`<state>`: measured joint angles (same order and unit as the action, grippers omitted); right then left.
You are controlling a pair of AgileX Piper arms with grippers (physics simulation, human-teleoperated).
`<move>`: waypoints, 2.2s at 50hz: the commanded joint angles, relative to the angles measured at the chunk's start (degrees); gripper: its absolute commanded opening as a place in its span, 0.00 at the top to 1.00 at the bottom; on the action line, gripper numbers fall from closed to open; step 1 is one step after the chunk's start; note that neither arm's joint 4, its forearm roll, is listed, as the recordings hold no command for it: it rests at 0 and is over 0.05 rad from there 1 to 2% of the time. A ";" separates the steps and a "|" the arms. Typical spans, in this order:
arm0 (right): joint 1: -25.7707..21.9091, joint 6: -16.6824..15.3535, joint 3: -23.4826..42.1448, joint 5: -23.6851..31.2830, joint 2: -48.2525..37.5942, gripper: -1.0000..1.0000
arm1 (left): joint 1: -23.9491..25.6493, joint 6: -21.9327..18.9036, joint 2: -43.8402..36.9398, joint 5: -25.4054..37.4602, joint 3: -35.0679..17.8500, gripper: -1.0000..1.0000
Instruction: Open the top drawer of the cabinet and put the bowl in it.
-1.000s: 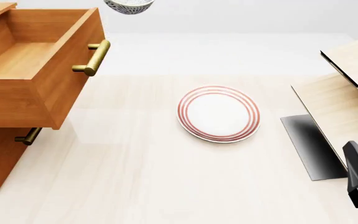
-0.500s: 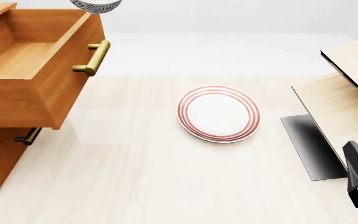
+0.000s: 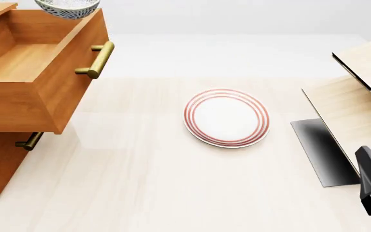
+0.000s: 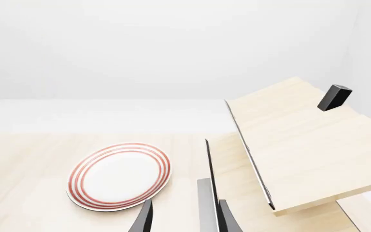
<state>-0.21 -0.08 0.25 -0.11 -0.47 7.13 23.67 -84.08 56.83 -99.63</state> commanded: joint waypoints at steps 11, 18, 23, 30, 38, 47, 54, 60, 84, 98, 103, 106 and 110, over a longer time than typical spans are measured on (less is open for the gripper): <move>0.04 0.03 -0.01 -0.02 -0.06 0.00 | -4.08 3.59 6.69 -4.16 8.98 1.00; 0.03 0.03 -0.01 -0.02 -0.09 0.00 | -5.31 4.91 8.70 -5.56 12.30 1.00; 0.04 0.04 -0.01 -0.02 -0.06 0.00 | -6.02 6.58 10.81 -7.44 15.80 1.00; 0.04 0.01 0.00 -0.02 -0.04 0.00 | -7.26 8.12 12.63 -8.40 17.80 1.00; 0.04 0.02 0.00 -0.02 -0.04 0.00 | -8.78 8.86 13.90 -9.73 20.23 1.00; 0.05 0.03 -0.01 -0.02 -0.08 0.00 | -10.21 10.41 15.72 -11.07 23.00 1.00; 0.04 0.01 0.00 -0.02 -0.06 0.00 | -11.24 11.65 17.33 -11.91 25.59 1.00; 0.02 0.03 -0.01 -0.02 -0.05 0.00 | -12.12 11.80 17.74 -12.21 26.24 1.00; 0.03 0.01 -0.01 -0.02 -0.08 0.00 | -15.43 12.68 17.81 -14.25 30.06 1.00; 0.04 0.01 0.00 -0.02 -0.06 0.00 | -15.57 12.45 14.29 -15.48 28.21 1.00; 0.04 0.01 0.00 -0.02 -0.04 0.00 | -15.83 12.29 12.83 -15.75 27.43 1.00; 0.04 0.03 -0.01 -0.02 -0.06 0.00 | -15.68 12.16 11.61 -16.00 26.54 1.00; 0.04 0.04 -0.01 -0.02 -0.06 0.00 | -16.21 11.64 9.69 -16.38 25.43 1.00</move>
<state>-0.21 -0.07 0.25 -0.11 -0.48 -8.55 36.23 -71.11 41.53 -72.15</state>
